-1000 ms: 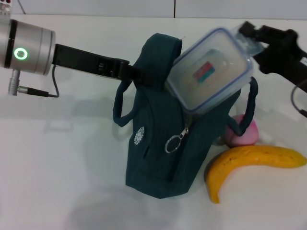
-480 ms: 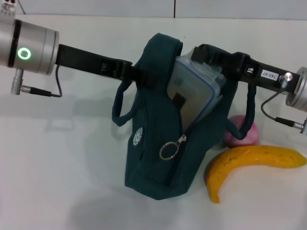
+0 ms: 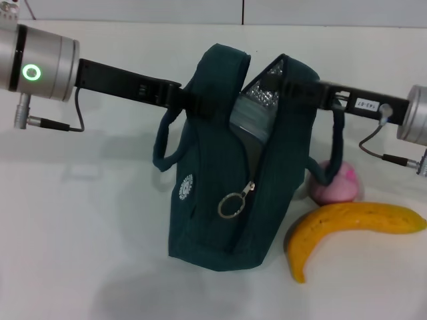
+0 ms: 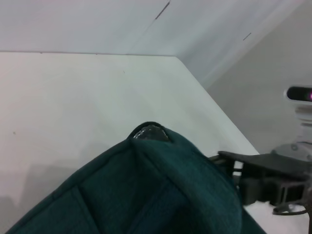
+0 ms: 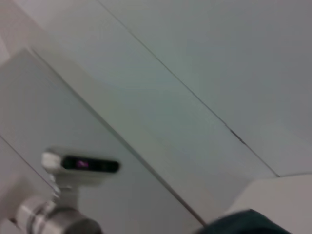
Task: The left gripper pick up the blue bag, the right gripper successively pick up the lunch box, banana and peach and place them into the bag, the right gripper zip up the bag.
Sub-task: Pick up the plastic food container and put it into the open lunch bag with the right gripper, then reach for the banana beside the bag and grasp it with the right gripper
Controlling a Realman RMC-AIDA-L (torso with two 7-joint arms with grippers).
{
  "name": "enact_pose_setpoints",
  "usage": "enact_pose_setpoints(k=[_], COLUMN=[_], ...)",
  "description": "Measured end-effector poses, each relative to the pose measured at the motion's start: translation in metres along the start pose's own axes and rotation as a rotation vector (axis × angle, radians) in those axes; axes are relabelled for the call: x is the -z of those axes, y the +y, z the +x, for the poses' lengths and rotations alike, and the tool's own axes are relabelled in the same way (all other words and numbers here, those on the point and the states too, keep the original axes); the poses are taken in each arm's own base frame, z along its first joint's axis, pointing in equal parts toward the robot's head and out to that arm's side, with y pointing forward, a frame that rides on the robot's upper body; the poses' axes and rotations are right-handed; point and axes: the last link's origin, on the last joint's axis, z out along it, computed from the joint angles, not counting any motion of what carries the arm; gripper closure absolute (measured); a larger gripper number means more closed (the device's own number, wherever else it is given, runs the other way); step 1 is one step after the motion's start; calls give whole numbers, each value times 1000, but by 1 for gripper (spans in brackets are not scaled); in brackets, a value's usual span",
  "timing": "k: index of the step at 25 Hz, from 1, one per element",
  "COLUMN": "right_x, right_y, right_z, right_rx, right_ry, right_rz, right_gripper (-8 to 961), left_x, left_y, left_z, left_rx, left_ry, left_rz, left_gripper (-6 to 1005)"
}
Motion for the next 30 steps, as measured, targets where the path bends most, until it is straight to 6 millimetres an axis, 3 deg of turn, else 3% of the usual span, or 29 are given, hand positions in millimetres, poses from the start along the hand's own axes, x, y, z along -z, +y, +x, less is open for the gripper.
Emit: enact_pose_setpoints(k=[5,12,15,23,26,30], right_x=[2,53,60,67,67,51], right_y=[11,43,55,66,69,74], right_z=[-12,-48,-54,-49,-42,-29], right_rx=[139,448,571,701,715,761], right_ry=[107,172,281,631,725,861], right_rz=[-50,-9,89,312,308,247], right_gripper=[448,447,447,450,443,433], left_x=[2,8,12,19,20,21], left_y=[-1,-6,-9,-13,-14,-15], left_z=[-1,-7,-11,-14,-13,-12], left_rx=[-1,19,37,55,57,59], left_ry=[2,13,29,51,61,74], left_rz=[5,16,20,30,35,40], left_gripper=[944,944,944,944,944,944])
